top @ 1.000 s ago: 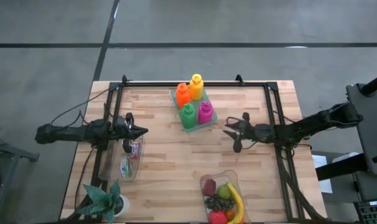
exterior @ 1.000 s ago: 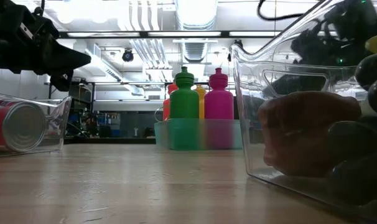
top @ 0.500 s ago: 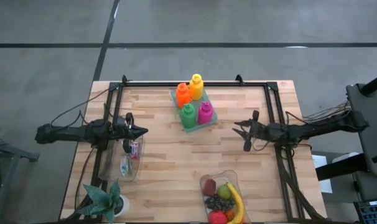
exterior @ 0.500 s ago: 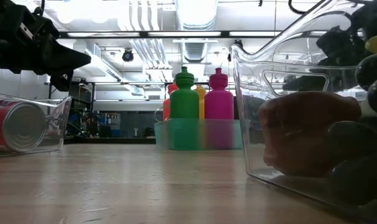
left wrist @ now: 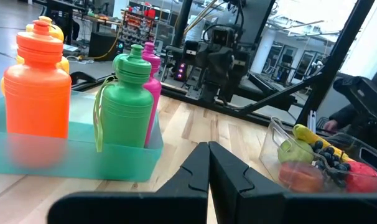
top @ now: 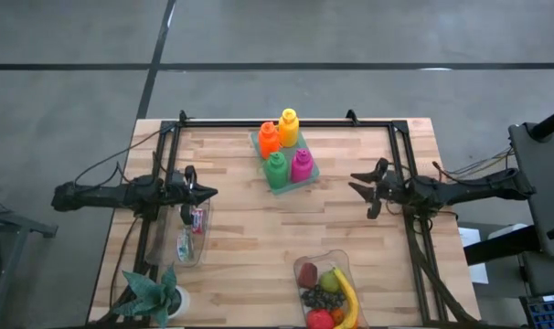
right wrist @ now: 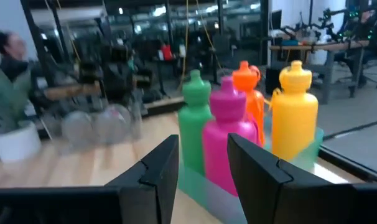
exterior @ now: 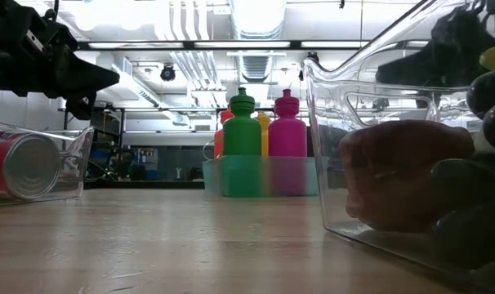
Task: Pick & Place Food Item
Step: Return to Home Position
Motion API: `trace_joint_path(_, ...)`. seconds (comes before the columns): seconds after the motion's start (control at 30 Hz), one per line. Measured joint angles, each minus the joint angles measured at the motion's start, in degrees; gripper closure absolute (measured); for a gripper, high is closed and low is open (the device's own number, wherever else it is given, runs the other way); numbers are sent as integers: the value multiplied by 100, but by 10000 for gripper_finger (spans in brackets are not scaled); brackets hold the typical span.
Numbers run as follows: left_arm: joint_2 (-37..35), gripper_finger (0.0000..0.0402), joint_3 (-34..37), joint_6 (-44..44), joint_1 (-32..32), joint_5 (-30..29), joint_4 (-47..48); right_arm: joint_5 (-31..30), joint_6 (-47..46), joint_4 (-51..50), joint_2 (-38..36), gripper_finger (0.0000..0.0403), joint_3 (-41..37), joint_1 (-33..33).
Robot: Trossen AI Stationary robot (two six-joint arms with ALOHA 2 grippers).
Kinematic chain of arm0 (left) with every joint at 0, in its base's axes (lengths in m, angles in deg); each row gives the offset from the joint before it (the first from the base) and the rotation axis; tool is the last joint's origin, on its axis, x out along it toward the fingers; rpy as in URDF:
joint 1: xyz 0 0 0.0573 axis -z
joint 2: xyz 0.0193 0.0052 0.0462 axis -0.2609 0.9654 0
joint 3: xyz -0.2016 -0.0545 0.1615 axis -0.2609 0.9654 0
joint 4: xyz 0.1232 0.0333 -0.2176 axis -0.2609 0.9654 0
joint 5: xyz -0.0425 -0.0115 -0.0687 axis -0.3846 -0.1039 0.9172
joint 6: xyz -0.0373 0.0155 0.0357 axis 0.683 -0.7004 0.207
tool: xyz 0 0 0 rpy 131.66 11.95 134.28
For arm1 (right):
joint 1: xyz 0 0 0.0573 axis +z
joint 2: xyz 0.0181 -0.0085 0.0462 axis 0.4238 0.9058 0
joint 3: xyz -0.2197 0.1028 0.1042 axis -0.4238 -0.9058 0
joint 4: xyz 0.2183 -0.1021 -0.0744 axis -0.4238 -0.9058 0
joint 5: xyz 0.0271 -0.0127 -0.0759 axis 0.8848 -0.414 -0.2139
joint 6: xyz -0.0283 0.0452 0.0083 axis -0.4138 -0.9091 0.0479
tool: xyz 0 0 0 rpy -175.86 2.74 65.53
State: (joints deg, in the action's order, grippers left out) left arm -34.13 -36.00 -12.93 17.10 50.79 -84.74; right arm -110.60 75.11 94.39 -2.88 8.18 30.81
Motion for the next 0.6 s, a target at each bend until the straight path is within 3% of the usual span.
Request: trace_joint_path(0.6, 0, 396, 2, 0, 0, 0, 0, -14, 80, -4, -1969, 269, 0, 0)
